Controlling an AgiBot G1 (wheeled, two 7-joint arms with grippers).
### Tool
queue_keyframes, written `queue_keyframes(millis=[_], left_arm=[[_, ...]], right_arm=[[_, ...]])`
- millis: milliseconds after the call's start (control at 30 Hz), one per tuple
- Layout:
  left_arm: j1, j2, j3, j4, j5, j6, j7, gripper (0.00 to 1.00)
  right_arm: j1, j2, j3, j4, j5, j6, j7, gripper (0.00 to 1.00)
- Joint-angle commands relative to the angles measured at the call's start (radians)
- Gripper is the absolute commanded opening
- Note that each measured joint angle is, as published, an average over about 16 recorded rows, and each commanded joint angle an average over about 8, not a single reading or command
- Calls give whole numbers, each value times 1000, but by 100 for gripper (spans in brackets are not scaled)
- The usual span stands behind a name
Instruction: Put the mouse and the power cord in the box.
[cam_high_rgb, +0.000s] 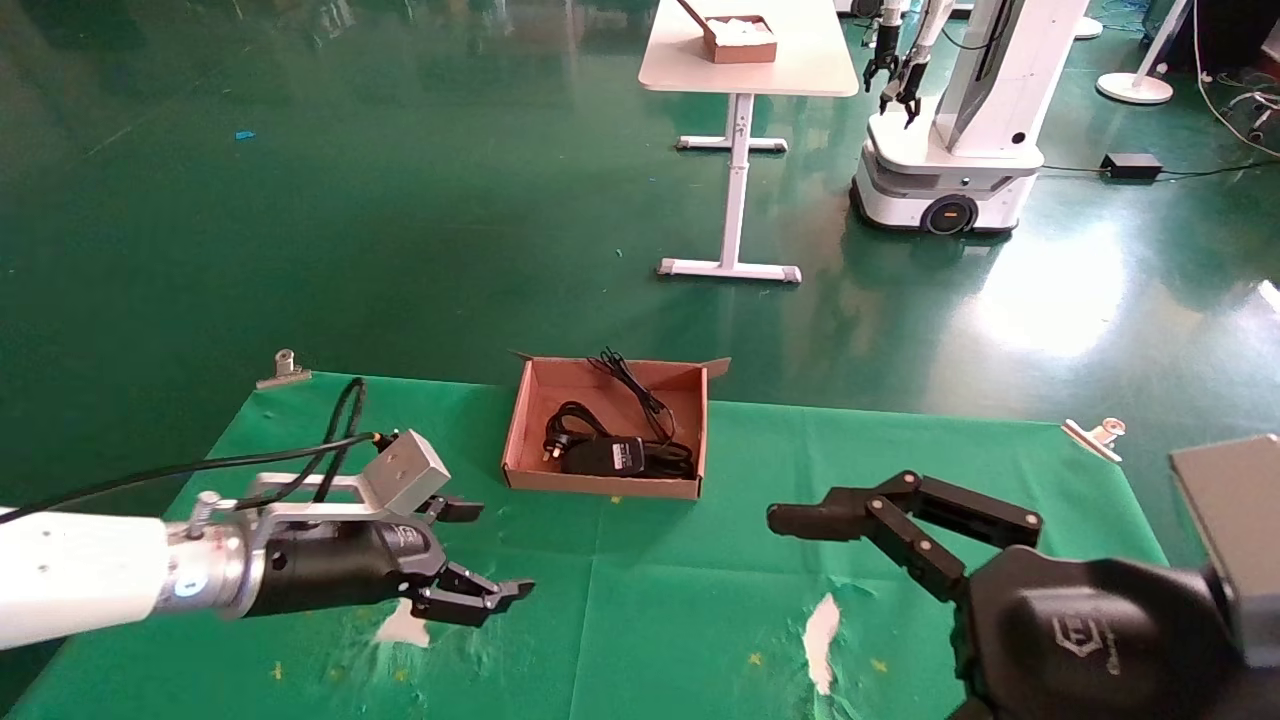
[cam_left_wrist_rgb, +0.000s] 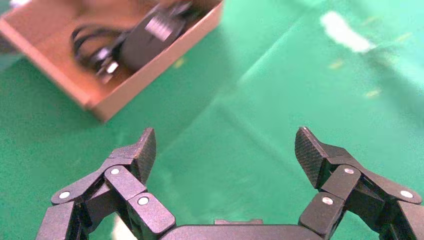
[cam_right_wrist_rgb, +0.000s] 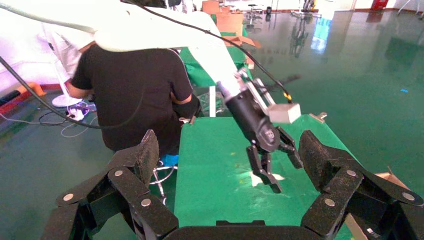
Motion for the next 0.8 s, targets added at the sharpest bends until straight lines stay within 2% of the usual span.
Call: queue_keyframes(millis=[33, 800], left_arm=[[25, -21, -36, -31, -52, 32, 18, 100], [302, -254, -434, -375, -632, 392, 212, 100]], right_arm=[[0, 0, 0, 0, 0, 0, 0, 100], [0, 1, -2, 0, 1, 1, -1, 100]])
